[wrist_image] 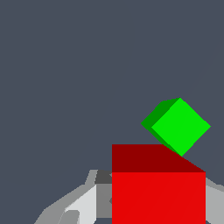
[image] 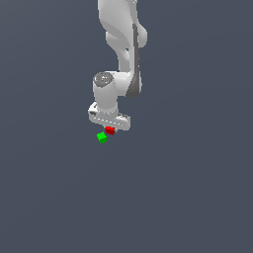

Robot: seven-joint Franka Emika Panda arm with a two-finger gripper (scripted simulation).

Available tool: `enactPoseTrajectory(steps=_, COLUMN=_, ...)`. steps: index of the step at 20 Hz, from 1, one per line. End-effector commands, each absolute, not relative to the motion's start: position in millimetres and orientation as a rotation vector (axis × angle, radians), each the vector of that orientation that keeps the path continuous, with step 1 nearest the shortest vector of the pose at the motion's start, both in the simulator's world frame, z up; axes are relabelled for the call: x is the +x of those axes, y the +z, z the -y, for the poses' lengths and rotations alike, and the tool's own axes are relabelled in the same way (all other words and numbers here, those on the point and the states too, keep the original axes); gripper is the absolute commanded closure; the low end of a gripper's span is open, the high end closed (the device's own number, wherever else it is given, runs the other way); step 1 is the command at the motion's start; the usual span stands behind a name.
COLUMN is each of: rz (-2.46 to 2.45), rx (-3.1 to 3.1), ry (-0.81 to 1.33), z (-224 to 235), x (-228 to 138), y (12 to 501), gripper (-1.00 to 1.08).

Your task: Stack the red cube on top of the green cube.

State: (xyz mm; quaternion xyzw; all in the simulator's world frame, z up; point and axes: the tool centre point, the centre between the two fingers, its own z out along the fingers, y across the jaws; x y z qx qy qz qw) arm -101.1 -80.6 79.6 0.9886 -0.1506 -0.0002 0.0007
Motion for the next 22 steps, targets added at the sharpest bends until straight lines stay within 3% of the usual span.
enactPoseTrajectory(steps=1, rz=0.471, rx=3.105, ry=0.001, z=99, x=-96, y=73, gripper=1.08)
enactPoseTrajectory(steps=12, rz=0.471, rx=3.106, ry=0.000, z=134, x=-85, y=61, gripper=1.08)
enactPoseTrajectory(steps=13, rz=0.471, rx=3.106, ry=0.000, z=134, x=-85, y=61, gripper=-0.92)
enactPoseTrajectory(steps=22, rz=0.471, rx=3.106, ry=0.000, z=134, x=-85, y=61, gripper=-0.92)
